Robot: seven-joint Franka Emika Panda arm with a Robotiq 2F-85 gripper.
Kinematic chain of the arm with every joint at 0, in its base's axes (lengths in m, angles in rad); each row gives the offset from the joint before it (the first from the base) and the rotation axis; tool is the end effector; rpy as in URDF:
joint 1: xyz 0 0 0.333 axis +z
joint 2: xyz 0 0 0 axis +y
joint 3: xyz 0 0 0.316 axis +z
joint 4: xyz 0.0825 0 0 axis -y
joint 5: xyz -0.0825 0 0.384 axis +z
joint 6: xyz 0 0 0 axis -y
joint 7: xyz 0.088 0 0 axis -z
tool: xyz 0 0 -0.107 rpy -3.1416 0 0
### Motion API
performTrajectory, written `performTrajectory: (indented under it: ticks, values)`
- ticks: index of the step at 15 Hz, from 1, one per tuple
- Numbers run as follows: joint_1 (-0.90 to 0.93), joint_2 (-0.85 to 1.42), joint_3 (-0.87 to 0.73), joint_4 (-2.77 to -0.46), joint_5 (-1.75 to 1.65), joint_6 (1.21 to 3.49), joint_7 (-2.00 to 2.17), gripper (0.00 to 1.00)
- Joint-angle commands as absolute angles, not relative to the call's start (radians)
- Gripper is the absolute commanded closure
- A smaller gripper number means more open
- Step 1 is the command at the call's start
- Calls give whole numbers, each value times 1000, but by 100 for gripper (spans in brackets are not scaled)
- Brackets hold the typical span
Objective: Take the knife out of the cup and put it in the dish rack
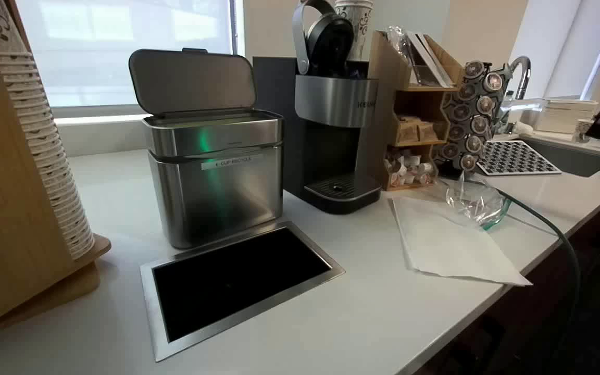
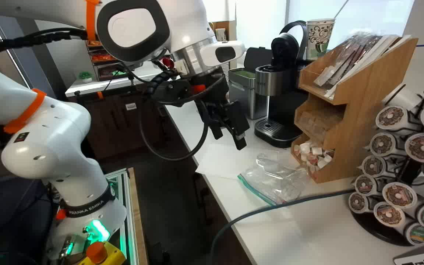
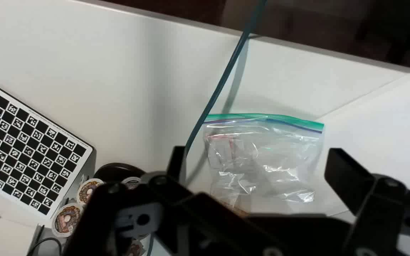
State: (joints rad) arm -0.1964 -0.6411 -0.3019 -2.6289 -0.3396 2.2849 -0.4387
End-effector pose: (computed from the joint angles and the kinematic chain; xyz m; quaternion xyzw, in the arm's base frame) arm 0.3306 -0.1917 0.4682 0.9852 0.0786 0.1063 0.1096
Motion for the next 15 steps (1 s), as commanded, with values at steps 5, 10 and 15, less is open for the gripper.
performTrajectory:
  ticks: [5, 10, 15]
  values:
    - [-201, -640, -296, -2627, -334, 2282, -442, 0]
    - [-185, -653, -253, -2511, -340, 2320, -425, 0]
    - [-143, -567, -206, -2322, -299, 2454, -346, 0]
